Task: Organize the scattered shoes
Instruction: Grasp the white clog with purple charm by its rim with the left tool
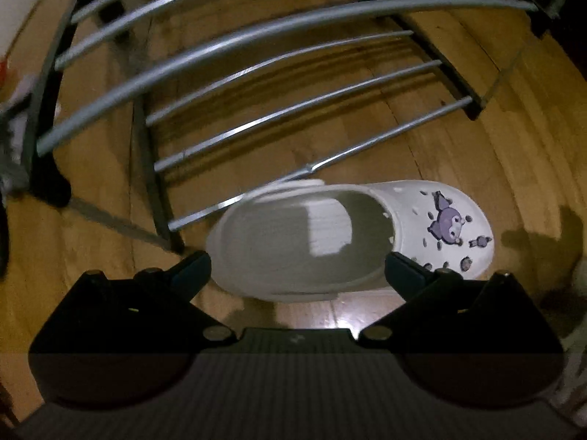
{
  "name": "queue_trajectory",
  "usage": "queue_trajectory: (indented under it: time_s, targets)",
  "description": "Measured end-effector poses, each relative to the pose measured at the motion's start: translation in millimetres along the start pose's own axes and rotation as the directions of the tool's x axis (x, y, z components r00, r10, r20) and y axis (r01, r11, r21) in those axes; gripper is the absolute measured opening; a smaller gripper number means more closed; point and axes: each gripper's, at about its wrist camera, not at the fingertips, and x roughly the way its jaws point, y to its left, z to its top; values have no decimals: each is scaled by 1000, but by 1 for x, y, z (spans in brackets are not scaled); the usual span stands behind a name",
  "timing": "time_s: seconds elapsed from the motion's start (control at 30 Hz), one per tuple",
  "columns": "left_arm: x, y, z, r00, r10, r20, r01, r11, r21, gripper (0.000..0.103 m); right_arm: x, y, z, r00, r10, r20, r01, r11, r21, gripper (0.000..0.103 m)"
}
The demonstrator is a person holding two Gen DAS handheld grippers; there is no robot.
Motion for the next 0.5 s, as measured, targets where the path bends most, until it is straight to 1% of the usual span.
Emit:
queue_trajectory:
  time_s: [0.17,0.2,0.33,0.37,0.43,0.5]
  targets:
    - [0,3,-5,1000,-28,9,29,998,-50,103,-10,-10,1,1000,-9,21,8,999,37,85]
    - [0,4,-7,999,-50,12,50,997,-60,103,-12,-12,1,1000,-6,24,5,999,44,85]
    - [5,8,-8,996,-93,1,93,990,-106,103,-16,-17,3,1000,3,29,-5,998,60,85]
    - [7,6,-9,993,-122,-8,120,986,-113,103,-17,-18,3,1000,1,30,-2,998,62,85]
    - [10,0,-10,988,-155,-9,153,982,-109,103,-16,-20,3,999,-6,33,3,998,66,85]
    - [18,-16,-7,987,-157,-20,156,986,-67,103,-16,-22,4,999,-15,42,12,997,74,85]
